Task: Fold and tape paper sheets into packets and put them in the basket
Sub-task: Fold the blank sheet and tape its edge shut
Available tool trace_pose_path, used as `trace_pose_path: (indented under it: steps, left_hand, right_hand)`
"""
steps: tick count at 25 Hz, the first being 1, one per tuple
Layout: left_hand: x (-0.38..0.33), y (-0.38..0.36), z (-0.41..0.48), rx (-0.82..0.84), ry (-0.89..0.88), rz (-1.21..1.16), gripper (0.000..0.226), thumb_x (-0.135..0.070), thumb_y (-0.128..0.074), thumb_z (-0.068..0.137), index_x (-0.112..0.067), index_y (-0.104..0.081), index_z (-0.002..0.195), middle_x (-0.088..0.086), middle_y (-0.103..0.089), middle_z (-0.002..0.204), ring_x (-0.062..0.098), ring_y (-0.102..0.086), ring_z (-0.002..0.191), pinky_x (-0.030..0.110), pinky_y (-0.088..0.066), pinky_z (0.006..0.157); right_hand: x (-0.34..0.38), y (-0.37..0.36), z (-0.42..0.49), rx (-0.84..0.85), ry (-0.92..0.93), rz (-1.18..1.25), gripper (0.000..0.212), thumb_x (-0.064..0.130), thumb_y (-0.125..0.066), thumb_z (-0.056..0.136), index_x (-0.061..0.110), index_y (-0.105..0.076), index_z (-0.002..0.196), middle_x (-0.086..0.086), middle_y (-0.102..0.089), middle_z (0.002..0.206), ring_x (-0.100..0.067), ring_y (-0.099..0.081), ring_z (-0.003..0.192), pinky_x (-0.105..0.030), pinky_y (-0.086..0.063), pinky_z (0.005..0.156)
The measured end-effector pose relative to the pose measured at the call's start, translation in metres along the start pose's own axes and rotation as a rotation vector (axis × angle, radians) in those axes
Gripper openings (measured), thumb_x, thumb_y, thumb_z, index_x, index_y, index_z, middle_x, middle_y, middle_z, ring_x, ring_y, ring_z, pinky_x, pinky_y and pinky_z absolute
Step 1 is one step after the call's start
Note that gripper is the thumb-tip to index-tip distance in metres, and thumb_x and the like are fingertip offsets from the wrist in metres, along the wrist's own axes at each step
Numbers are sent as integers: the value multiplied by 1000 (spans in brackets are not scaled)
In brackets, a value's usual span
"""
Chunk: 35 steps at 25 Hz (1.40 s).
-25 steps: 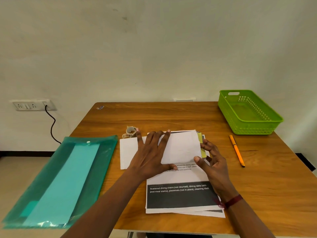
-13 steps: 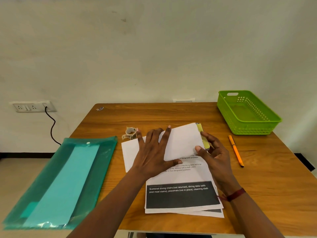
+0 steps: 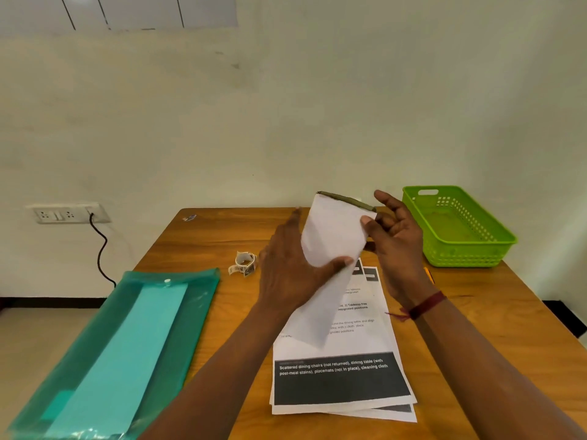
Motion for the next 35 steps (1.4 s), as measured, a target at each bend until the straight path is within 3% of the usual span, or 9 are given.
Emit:
trace_pose_path:
  steps: [4,8,13,16,21,25,29,32,35]
  left_hand:
    - [-7,35,22,-115,60,-225,53,-59,-72,76,-29,-58,117,-13,-60,80,9,-61,77,27,-54,68]
    - [-2,28,33,41,235,-763,16,-20,-74,86,-18,-68,101,-1,-72,87,18,-68,82,38,-60,79]
    - [-8,26,31,62,251,-925,12,-6,-69,88,-13,-67,97,5,-75,96,19,-71,89,40,-59,84]
    - [-6,27,29,25,269,-949,11,-6,-69,88,-15,-68,95,6,-75,97,22,-70,91,41,-59,84]
    - [-8,22,23,24,305,-1004,13,-4,-65,90,-10,-67,101,7,-74,96,19,-69,86,33,-58,73]
    - [-8,17,19,9,344,-962,24,6,-56,86,-8,-67,101,5,-72,93,17,-67,83,30,-54,67]
    - [-15,22,16,-15,316,-1007,5,-9,-64,88,-8,-69,90,-2,-71,83,11,-66,75,29,-55,67]
    - [-22,29,19,-41,223,-917,9,-24,-76,84,-16,-73,89,-5,-74,84,9,-70,77,25,-59,69]
    - [-24,35,19,-74,179,-834,4,-23,-78,82,-21,-74,82,-4,-74,81,8,-70,75,23,-58,66]
  right_hand:
    - [21,-11,9,51,90,-73,44,-4,-58,92,17,-55,131,4,-56,64,-16,-57,76,-39,-56,73]
    - [36,-20,7,111,185,-151,38,-2,-58,93,19,-63,124,-7,-53,74,-21,-51,74,-43,-55,73]
    - [34,-24,3,105,169,-168,29,-1,-57,94,18,-70,111,4,-72,102,-17,-62,88,-53,-55,82]
    - [34,-24,0,92,144,-154,28,-2,-58,92,13,-69,113,-1,-72,109,-14,-65,93,-45,-58,84]
    - [40,-20,-5,-54,177,-112,17,14,-73,84,11,-74,101,3,-75,99,-11,-70,92,-27,-56,78]
    - [39,-19,-6,-125,228,-170,14,18,-82,76,14,-74,88,-3,-75,89,-19,-69,83,-36,-57,76]
    - [41,-21,-7,-122,238,-150,16,13,-82,76,15,-71,89,-2,-73,88,-17,-68,81,-35,-57,73]
    - [45,-27,-11,-102,246,-158,20,12,-80,78,15,-71,95,-2,-72,93,-18,-68,83,-33,-58,72]
    - [51,-29,-14,-79,282,-197,20,10,-77,81,18,-70,98,-1,-72,96,-17,-68,85,-30,-57,72]
Point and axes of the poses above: each hand's wrist, its own z-axis towards the middle knuckle, its own y-axis out of the back of the hand, x = y × z, the point moved 10 cm from there along z, towards the middle knuckle
